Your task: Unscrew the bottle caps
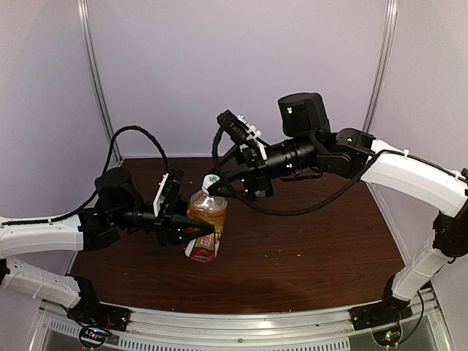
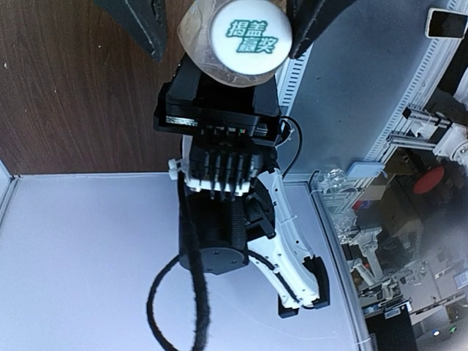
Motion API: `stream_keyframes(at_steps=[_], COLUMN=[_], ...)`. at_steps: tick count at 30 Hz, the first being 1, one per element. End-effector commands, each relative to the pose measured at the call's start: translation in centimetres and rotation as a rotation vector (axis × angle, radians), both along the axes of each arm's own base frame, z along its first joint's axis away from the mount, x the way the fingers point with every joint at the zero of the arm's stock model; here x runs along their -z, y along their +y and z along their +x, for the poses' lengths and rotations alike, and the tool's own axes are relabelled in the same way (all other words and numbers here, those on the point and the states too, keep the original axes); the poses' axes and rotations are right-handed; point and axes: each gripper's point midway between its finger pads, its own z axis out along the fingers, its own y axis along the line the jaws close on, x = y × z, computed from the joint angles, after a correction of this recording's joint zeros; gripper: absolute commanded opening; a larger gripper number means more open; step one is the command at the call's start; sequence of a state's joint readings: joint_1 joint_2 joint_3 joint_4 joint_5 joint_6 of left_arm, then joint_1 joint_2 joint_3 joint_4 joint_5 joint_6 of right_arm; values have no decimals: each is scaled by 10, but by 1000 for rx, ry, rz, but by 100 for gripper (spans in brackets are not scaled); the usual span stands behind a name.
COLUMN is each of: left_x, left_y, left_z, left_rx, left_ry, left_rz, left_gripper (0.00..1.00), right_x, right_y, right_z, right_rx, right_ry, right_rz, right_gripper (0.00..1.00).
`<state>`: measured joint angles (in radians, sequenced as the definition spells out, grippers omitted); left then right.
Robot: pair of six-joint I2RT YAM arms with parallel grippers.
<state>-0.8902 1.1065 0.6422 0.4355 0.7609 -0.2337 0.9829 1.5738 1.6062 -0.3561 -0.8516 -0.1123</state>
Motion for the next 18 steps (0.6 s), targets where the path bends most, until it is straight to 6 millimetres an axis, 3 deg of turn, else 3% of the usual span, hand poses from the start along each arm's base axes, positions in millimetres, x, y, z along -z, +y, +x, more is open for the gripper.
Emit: stream_keyframes(at_steps=[1,5,12,18], left_x=[-17,-15,-12,-10], left_y=[2,3,4,4], left_z=[12,24,42,54], left_rx=[-91,-160,-260,-323], left_ry=[-66,-68,-80,-64], left_rz=[-50,-39,-15,-1], left_gripper=[38,38,40,40], right_x=[-17,-30,-52,-52], right_y=[-11,-20,-31,-26], right_z=[13,16,44,69], right_rx=[119,178,402,572], right_ry=[9,13,108,232], right_rz=[32,61,108,108], right_gripper=[61,70,72,71])
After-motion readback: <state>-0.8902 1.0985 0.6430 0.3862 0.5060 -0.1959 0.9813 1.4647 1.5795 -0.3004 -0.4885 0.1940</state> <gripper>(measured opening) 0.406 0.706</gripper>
